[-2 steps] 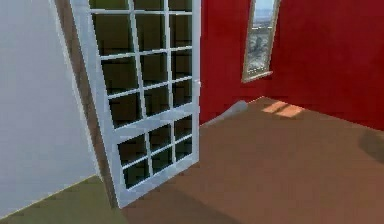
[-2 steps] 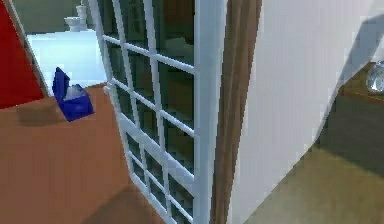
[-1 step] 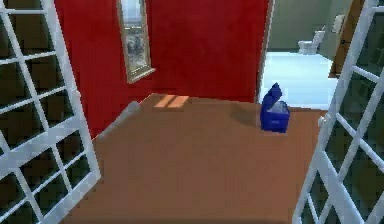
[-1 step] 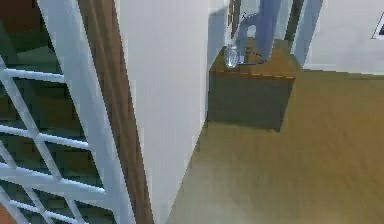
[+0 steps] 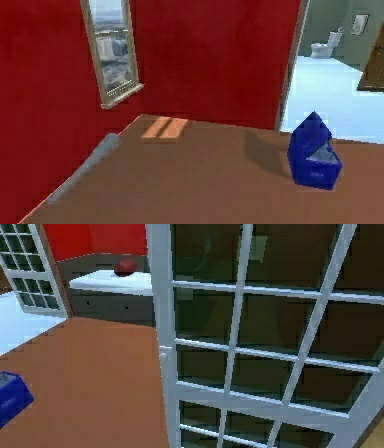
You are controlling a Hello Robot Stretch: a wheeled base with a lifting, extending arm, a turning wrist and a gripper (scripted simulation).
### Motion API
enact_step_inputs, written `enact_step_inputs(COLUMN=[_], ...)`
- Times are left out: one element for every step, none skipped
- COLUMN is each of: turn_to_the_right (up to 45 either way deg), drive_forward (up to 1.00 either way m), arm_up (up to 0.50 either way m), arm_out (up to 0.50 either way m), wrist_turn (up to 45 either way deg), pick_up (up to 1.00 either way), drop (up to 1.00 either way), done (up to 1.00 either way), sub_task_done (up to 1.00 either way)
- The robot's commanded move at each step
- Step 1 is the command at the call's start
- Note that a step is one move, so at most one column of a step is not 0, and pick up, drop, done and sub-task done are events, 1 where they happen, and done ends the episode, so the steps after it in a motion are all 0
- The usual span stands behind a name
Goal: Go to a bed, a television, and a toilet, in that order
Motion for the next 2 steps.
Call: enact_step_inputs(turn_to_the_right=[6.0, 0.0], drive_forward=[0.00, 0.65], arm_up=[0.00, 0.00], arm_out=[0.00, 0.00], wrist_turn=[0.0, 0.0], pick_up=[0.00, 0.00], drop=[0.00, 0.00], done=[0.00, 0.00], sub_task_done=[0.00, 0.00])
